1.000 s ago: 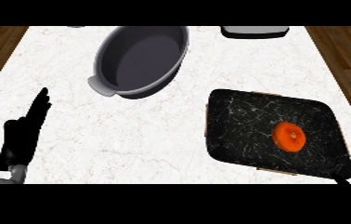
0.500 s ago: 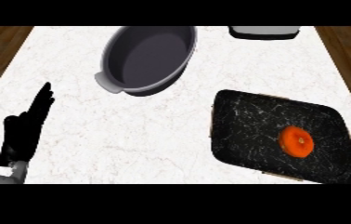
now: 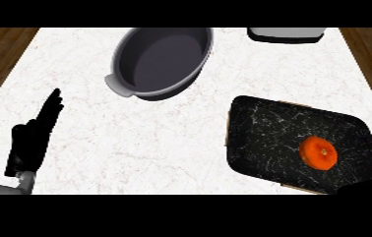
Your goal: Pick the squash from the tray and place it in the pot
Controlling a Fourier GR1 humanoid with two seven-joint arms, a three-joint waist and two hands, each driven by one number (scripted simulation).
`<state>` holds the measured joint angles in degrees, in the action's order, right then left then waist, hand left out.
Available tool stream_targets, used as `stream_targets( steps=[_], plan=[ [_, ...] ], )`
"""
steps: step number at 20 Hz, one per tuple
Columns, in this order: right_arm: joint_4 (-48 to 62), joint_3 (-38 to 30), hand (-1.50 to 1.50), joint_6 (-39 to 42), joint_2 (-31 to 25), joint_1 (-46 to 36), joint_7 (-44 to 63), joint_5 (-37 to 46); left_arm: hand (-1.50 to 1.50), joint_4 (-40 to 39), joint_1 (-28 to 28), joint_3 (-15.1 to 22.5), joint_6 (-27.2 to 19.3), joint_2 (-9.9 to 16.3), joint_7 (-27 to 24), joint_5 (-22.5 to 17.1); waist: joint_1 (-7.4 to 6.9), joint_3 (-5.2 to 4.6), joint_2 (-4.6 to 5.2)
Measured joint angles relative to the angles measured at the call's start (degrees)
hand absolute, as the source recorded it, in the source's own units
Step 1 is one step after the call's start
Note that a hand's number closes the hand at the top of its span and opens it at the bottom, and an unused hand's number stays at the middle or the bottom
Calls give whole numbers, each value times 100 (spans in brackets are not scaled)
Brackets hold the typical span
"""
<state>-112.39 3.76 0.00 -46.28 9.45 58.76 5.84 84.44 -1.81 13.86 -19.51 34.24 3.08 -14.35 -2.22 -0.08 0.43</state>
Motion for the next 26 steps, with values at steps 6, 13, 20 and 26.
stream_targets(
  steps=[6, 13, 20, 26],
  plan=[
    [717, 390, -150, 437, 207, -1026, 260, -331, 0, -76, 142, -128, 65, -119, -93, 97, 74, 3, -19],
    [1462, 822, -150, 666, 474, -1688, 425, -189, 0, -40, 174, -384, 272, -84, -35, 95, 124, 5, -31],
    [2077, 1052, -150, 826, 815, -2159, 471, -48, 0, 114, 216, -508, 341, -165, 109, 253, 157, 6, -39],
    [2493, 1093, -150, 907, 1025, -2158, 364, 137, 0, 104, 259, -607, 361, -313, 130, 438, 181, 7, -42]
  ],
)
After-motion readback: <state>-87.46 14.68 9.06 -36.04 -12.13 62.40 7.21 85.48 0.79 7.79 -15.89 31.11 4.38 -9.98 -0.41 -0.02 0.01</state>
